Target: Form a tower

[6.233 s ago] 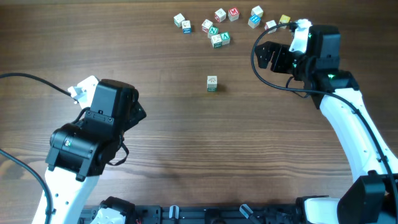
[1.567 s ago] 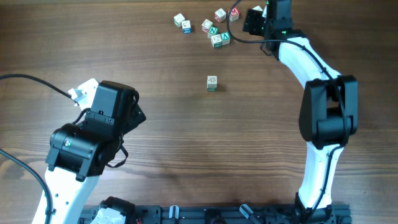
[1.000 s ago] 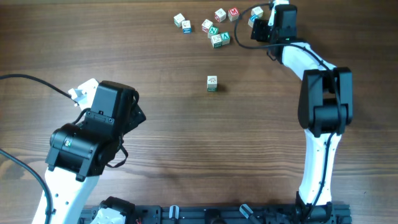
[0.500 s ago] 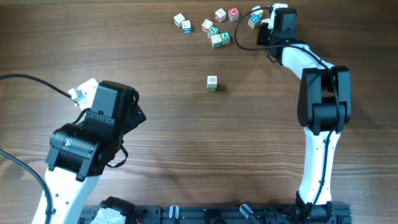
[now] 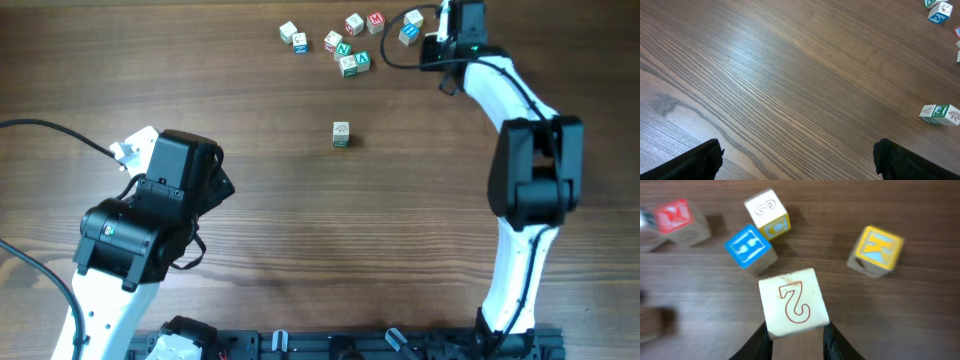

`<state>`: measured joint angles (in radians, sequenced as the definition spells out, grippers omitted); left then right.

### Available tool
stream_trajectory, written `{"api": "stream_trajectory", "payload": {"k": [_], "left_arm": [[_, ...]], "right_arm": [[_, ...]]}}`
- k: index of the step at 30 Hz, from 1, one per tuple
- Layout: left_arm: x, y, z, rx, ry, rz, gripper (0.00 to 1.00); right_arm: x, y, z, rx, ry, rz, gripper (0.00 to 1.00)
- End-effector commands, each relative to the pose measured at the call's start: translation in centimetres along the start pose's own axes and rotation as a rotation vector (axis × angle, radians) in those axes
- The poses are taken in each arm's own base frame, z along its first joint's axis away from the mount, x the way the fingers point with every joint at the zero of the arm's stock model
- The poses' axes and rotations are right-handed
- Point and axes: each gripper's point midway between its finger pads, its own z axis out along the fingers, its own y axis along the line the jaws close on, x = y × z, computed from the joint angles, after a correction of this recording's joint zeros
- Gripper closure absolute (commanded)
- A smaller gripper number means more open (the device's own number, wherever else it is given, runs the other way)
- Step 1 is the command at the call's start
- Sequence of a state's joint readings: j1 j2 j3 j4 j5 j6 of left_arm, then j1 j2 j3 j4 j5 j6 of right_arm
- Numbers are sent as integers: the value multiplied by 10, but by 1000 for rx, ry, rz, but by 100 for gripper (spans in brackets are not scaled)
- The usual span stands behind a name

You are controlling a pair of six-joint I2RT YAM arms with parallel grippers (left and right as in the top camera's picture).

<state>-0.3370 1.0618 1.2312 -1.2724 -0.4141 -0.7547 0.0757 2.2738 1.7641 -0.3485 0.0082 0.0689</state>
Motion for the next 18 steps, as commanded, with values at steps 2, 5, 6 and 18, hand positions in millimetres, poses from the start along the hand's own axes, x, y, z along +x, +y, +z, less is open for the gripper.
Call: {"api": "stream_trajectory", "payload": {"k": [2,5,6,18], "left_arm": [[2,2,2,-7,8,-22,0],[2,2,2,-7,8,-22,0],[2,2,2,-7,8,-22,0],[2,2,2,-7,8,-22,0]], "right_arm": [[-26,-2,-57,10,-17,-7,78],[-6,-3,-68,16,74,24,78],[1,-3,-71,19,106,37,79],[59,18,-97,-103,367,62,79]]}}
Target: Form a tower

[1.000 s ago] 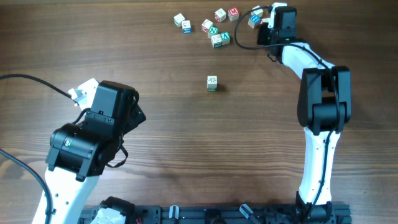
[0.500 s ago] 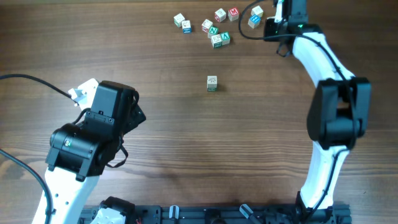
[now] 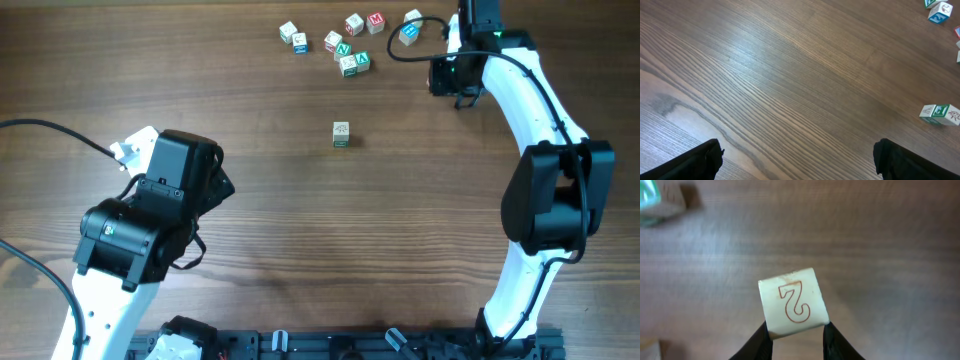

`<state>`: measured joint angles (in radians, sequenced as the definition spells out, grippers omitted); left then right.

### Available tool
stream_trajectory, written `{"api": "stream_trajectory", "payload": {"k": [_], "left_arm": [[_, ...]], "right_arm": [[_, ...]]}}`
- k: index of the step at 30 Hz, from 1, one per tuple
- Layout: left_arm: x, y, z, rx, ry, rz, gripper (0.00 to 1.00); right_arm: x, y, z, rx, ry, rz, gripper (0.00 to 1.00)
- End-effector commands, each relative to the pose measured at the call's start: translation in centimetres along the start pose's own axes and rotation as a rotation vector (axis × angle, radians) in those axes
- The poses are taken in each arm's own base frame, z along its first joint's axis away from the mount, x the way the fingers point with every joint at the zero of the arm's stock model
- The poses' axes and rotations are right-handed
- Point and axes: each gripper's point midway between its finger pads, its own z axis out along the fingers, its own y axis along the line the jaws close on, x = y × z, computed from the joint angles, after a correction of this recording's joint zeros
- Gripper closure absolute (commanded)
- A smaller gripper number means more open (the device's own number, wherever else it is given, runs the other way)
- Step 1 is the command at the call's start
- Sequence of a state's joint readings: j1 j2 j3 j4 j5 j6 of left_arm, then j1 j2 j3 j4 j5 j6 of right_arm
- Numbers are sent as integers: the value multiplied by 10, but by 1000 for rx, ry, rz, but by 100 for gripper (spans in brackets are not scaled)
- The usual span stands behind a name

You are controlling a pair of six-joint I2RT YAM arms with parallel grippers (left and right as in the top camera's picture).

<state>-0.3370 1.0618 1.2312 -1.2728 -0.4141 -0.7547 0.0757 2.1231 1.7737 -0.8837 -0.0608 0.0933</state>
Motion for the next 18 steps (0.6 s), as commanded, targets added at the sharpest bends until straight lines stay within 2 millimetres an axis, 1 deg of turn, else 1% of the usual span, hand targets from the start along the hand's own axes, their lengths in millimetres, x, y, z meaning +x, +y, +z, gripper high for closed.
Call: {"api": "stream_trajectory", "payload": {"k": [1,4,8,12,13,15,16,18], "left_arm": [[2,2,2,-7,7,-22,0],[2,2,2,-7,7,-22,0],[2,2,2,-7,7,-22,0],[2,2,2,-7,7,-22,0],[2,2,2,-7,7,-22,0],[2,2,2,-7,7,-22,0],[2,2,2,-7,7,-22,0],[2,2,2,-7,7,-22,0]], "right_arm": [[1,15,-18,-81,1,16,79],[8,24,-21,-136,33,39,79],[10,39,-36,-220,59,51,79],[11,43,-52,-234,60,54,78],[9,42,-57,-228,45,52,76],[0,42,-59,-226,3,42,69],[-6,41,-59,-223,-23,34,60],[-17,39,-56,-207,-66,35,49]]}}
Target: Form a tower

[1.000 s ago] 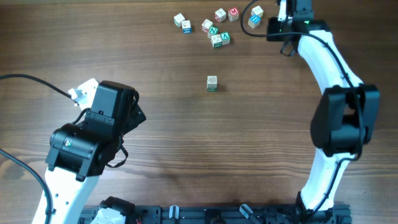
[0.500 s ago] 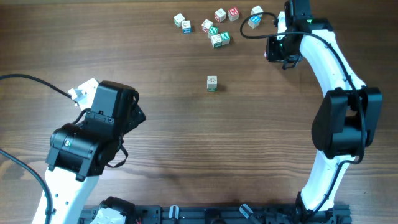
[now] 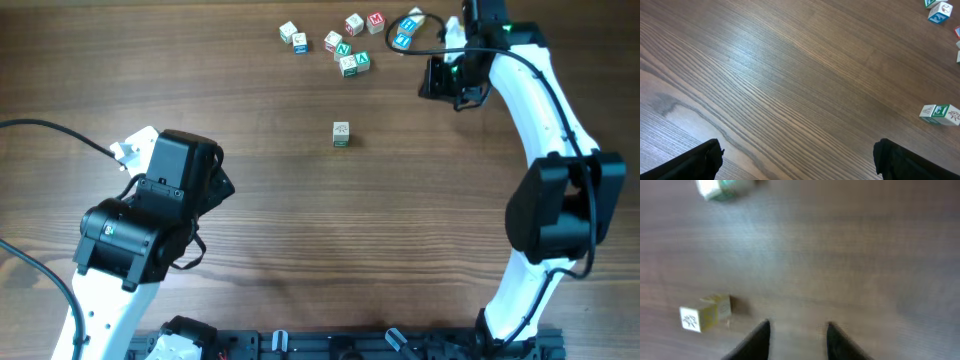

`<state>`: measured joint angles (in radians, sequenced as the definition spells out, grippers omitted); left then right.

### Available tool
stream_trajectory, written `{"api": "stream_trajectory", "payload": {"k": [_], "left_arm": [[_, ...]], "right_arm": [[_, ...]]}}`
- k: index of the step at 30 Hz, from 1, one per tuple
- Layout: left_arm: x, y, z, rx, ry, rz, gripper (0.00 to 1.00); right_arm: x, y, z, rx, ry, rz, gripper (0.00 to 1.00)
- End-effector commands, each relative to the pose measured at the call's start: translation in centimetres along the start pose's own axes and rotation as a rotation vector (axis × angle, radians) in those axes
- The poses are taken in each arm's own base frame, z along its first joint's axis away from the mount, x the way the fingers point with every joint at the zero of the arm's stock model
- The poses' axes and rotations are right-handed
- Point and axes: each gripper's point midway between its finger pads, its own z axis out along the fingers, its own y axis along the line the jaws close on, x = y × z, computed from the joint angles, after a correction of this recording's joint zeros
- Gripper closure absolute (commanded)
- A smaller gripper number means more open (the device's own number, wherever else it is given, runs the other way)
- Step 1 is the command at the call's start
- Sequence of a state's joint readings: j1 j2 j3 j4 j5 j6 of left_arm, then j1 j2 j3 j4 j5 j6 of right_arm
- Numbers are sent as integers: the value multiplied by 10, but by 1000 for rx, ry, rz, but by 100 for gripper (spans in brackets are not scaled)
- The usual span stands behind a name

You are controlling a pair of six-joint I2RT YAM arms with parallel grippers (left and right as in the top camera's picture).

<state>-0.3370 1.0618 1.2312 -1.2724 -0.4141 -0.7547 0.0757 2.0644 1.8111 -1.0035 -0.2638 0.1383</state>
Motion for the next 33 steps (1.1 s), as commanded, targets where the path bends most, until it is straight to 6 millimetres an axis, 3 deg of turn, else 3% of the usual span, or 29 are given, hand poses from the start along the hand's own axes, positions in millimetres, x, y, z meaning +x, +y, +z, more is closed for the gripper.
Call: {"api": "stream_trajectory", "payload": {"k": [1,3,4,7,12,18,24,28,33], "left_arm": [[2,2,2,-7,8,-22,0],[2,2,2,-7,8,-22,0],[2,2,2,-7,8,-22,0],[2,2,2,-7,8,-22,0],[2,2,2,-7,8,-22,0],[2,2,2,-7,8,-22,0],[2,2,2,-7,8,-22,0],[2,2,2,-7,8,-22,0],[2,2,2,-7,8,-22,0]], "right_arm": [[-31,8,-18,-13,-128,-31,45],[-45,9,-14,-24,-189,-26,19],[-56,11,-9,-31,-233,-40,12],[-81,8,16,10,-327,-44,4],[-108,18,67,47,-438,-16,2],[-126,2,113,203,-593,126,2],[-127,-13,145,230,-659,248,4],[-122,-21,162,237,-656,270,15],[-119,-21,165,243,-643,267,42]]}}
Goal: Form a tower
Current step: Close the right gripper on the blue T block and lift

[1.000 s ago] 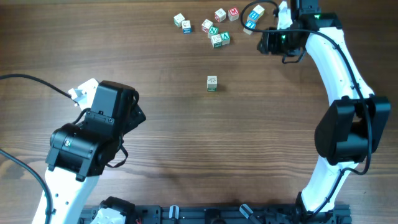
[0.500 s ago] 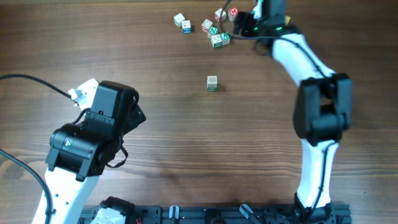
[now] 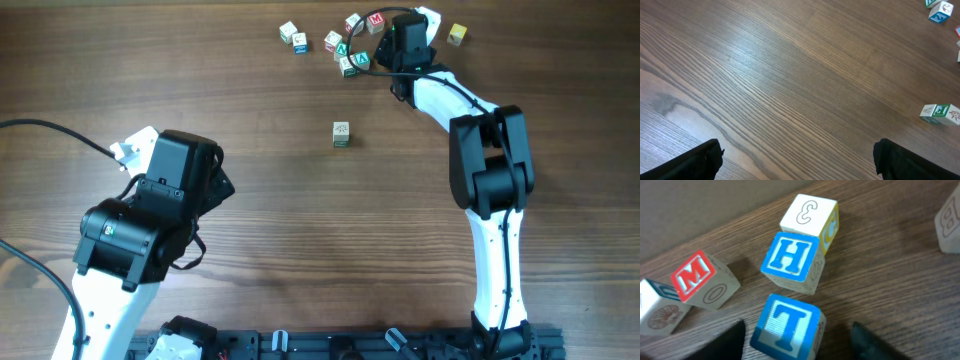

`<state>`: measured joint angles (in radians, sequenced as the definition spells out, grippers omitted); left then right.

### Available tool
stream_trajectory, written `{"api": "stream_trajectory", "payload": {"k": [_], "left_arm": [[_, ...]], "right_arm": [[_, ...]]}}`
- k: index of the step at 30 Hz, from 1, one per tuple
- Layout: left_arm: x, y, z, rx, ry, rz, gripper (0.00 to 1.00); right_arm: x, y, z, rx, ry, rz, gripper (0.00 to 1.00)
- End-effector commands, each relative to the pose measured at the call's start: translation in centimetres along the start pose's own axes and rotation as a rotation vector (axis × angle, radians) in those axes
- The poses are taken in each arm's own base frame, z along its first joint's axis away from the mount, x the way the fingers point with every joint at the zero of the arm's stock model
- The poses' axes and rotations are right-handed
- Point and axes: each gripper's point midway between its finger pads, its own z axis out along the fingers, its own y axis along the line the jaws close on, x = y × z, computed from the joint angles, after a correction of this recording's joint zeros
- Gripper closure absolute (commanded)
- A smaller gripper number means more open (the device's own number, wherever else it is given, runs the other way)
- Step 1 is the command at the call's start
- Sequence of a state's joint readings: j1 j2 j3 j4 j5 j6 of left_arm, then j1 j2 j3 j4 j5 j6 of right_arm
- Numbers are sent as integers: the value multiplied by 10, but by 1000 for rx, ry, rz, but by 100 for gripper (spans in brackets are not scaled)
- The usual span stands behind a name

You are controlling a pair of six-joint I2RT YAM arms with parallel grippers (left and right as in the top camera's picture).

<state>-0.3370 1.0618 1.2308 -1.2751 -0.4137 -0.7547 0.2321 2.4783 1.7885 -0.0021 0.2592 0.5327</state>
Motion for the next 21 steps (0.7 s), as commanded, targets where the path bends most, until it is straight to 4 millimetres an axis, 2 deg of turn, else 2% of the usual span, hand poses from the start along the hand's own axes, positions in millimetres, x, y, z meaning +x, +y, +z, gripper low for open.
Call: {"api": "stream_trajectory", "payload": {"k": [1,3,5,10,15,21], "left_arm": [[1,2,2,-5,5,-23,0],[1,2,2,-5,5,-23,0],[1,2,2,-5,5,-23,0],[1,2,2,-5,5,-23,0],[1,2,2,-5,5,-23,0],[1,2,2,-5,5,-23,0]], "right_arm": [[19,-11,11,41,30,5,47],[17,-11,7,53,50,-3,57],[12,-11,0,61,62,-8,62],[-25,-3,-38,56,56,-90,67],[-63,2,-105,53,85,-164,69],[-73,22,-184,-99,206,-190,69]]}}
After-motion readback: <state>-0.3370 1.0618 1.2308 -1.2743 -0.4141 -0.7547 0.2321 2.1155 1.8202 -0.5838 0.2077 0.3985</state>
